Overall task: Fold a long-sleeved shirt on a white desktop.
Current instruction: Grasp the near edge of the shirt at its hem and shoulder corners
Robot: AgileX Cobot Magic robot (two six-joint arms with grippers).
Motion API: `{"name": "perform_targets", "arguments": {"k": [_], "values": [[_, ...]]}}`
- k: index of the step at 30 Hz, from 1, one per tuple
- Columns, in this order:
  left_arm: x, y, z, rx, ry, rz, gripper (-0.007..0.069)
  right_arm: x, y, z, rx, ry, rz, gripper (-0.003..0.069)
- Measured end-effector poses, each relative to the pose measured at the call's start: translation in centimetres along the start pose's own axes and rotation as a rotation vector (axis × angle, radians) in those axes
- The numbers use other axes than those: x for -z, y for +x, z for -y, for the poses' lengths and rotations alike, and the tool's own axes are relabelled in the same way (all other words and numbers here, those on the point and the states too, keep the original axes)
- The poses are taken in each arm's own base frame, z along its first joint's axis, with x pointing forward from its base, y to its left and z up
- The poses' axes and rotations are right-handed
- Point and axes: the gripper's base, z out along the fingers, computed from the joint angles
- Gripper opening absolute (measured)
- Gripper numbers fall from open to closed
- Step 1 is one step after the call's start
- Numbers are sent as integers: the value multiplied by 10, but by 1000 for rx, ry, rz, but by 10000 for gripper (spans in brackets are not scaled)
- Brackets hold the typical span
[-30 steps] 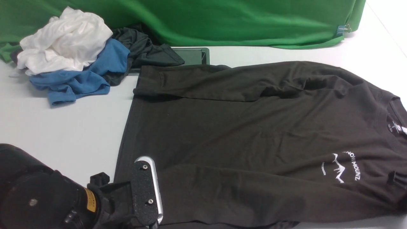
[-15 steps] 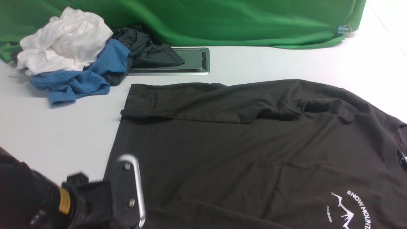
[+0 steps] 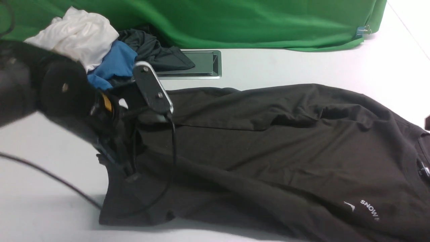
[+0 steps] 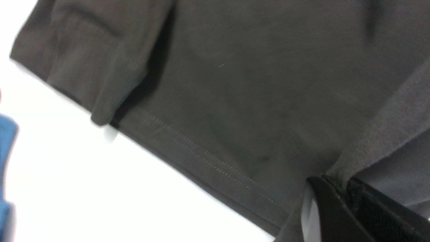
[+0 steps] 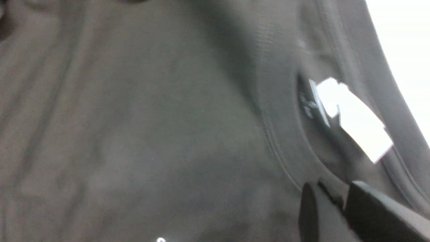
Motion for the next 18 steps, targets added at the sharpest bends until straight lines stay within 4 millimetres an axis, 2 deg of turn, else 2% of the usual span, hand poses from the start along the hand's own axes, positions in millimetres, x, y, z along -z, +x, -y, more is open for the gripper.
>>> {"name": "perform_targets", "arguments": {"k": [5, 9, 11, 12, 15, 18], "values": [[-8, 1, 3, -17, 76, -47, 26, 12, 7, -12, 112, -18, 30, 138], [-7, 3, 5, -24, 103, -68, 26, 41, 34, -45, 483, -58, 67, 104], [-7, 3, 6, -20, 110, -64, 26, 51, 57, -62, 785, -51, 60, 120], [-7, 3, 6, -23, 112, -64, 26, 51, 61, -64, 834, -39, 53, 129], [-7, 2, 8, -7, 130, -52, 26, 42, 85, -63, 1055, 43, 5, 264], [-7, 0, 10, 13, 151, -38, 26, 14, 97, -47, 1295, 166, -53, 561]]}}
